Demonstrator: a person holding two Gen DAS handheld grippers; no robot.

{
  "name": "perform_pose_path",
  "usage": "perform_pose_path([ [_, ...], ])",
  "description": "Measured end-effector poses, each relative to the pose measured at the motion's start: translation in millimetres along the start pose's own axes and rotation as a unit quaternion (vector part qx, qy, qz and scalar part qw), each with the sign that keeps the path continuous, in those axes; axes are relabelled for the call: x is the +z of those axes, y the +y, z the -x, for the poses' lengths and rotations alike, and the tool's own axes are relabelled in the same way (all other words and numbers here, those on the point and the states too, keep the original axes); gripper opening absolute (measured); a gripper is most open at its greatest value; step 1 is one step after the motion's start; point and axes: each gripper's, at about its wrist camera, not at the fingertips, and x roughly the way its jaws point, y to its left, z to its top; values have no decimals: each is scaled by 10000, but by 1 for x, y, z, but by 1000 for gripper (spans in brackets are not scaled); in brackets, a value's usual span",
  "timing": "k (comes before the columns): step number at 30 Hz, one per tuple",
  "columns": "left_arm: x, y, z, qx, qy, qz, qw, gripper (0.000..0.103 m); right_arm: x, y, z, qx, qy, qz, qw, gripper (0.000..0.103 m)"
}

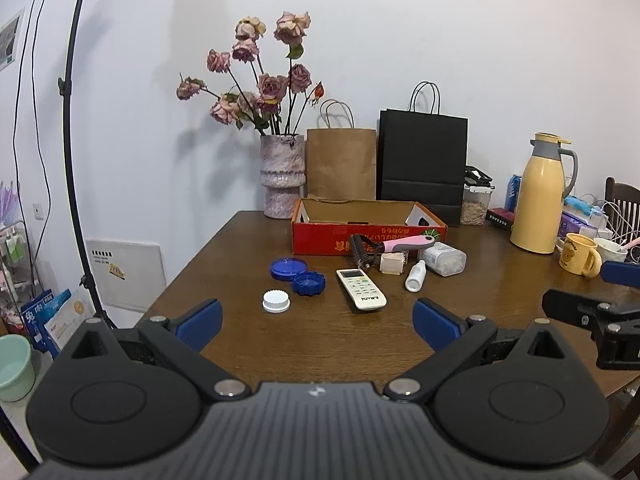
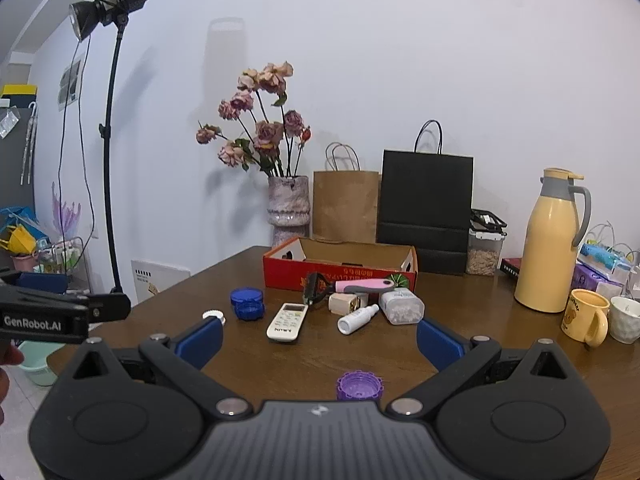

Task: Organize rigid objects
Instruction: 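Grasp the purple ribbed cap with the right gripper while the left tool approaches the white cap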

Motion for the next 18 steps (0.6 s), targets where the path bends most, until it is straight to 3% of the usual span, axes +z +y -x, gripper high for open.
perform_pose_path([
  [18,-14,5,-63,33,462,74,9989,103,-25,-19,-66,-76,576,-227,9981,103],
])
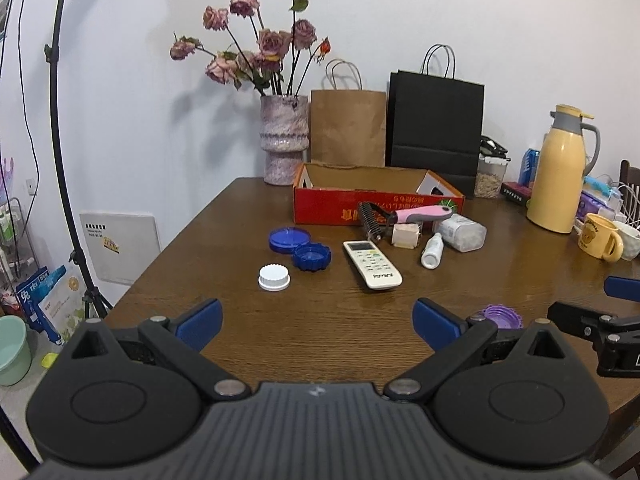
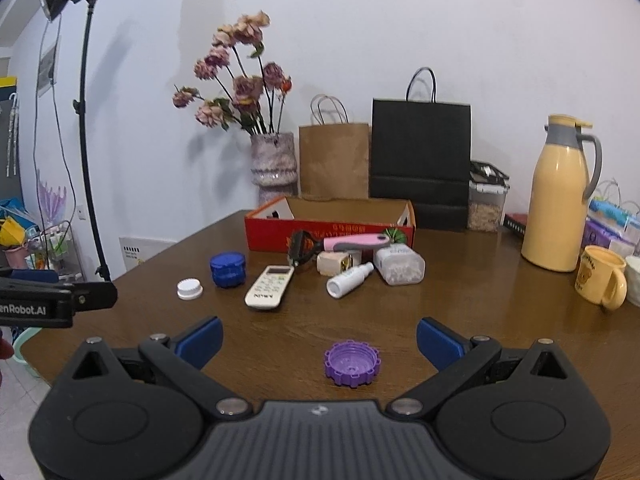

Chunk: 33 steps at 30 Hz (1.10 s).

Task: Organize rigid objects
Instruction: 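Grasp the purple ribbed cap with the right gripper while the left tool approaches the white cap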

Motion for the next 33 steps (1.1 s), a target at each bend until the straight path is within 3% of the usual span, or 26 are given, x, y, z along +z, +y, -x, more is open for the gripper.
perform_pose_path([
  [23,1,12,-81,177,521,141,9984,103,-20,-15,-93,-41,939,-82,9955,100],
  [33,1,17,-108,198,698,190,9972,103,-24,-19,-122,21,1286,-43,9917,77],
])
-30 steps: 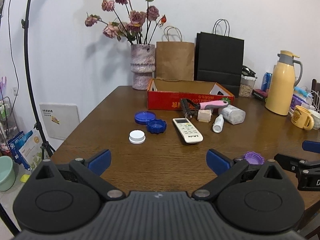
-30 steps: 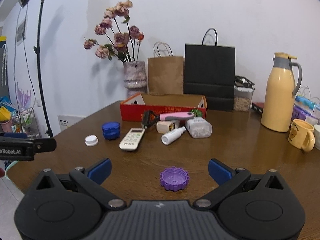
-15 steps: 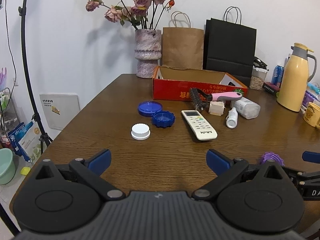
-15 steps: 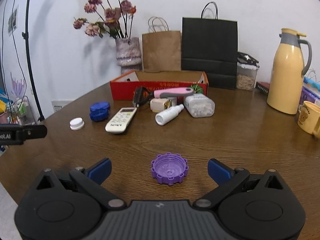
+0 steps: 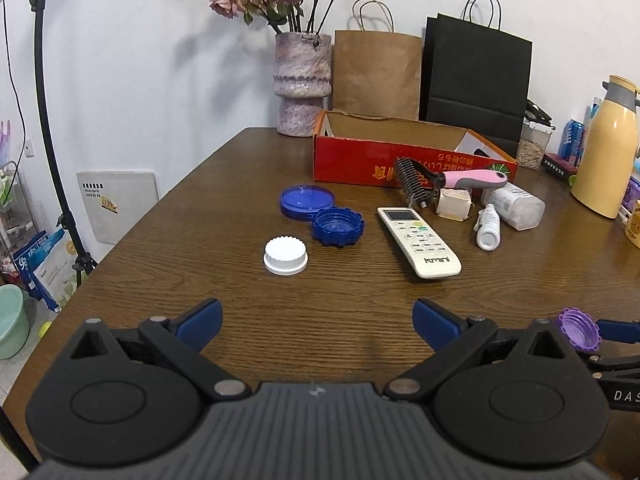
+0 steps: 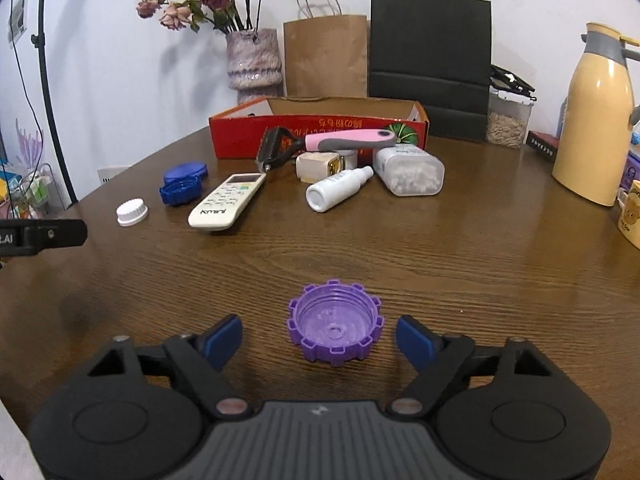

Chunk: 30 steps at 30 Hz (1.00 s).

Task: Organize rigid objects
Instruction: 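Grasp the purple ribbed cap with the right gripper while the left tool approaches the white cap, then grasp the white bottle cap with the left gripper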

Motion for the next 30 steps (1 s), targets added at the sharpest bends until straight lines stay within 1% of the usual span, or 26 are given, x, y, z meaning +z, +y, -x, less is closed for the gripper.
perform_pose_path([
  [1,1,1,-3,8,12,-1,10000,103,1,0,-2,13,12,3,10000,71],
  [2,1,1,-5,13,21,0,10000,103,2,0,-4,31,24,0,10000,67],
  [3,2,2,-7,16,32,4,10000,103,3,-1,-6,41,30,-19,10000,58],
  [4,3,3,-9,20,43,8,10000,103,4,-2,-8,51,33,-45,10000,53],
  [12,9,9,-27,87,140,42,9999,103,17,-5,-18,74,-58,-91,9999,53],
  [20,23,19,-53,145,260,119,9995,103,34,-4,-31,23,-138,-14,9999,53],
  [30,40,25,-84,329,357,89,9988,103,56,-2,-49,-53,-262,61,9996,53],
])
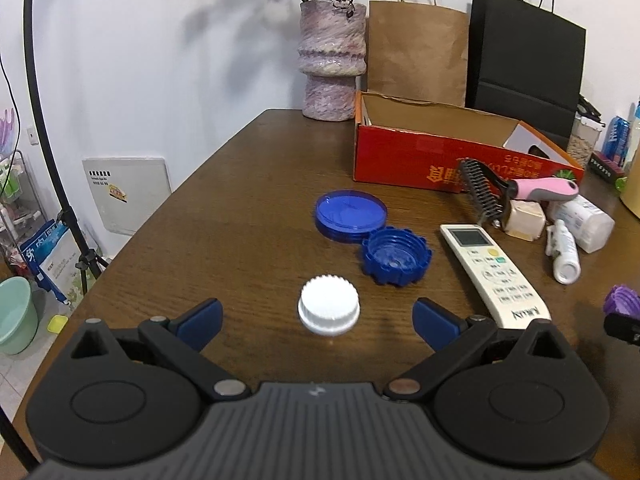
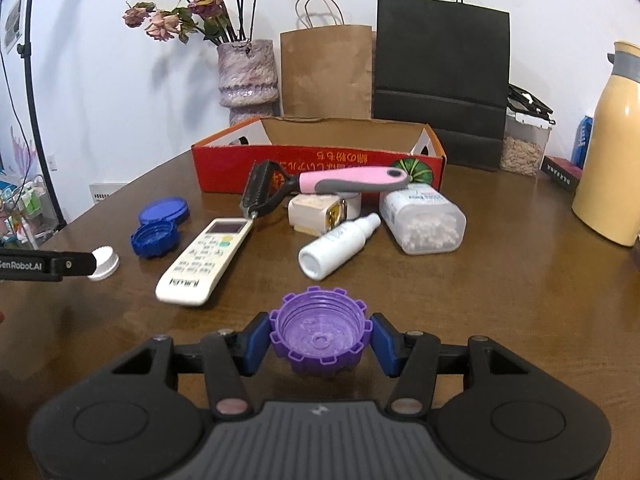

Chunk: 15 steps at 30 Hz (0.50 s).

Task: Organize rigid objects
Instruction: 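Grasp the white bottle cap with the left gripper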

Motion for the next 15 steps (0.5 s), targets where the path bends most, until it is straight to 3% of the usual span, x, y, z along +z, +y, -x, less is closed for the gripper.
perform_pose_path([
  [6,4,-1,-20,40,116,61,9999,99,11,0,-11,-30,-132,9,9999,53],
  [12,3,-1,-29,18,205,65,9998,79,15,-1,-20,1,-171,-10,9999,53],
  [15,2,-2,-30,-27,236,39,9997,60,15,0,-22,25,-169,-7,9999,53],
])
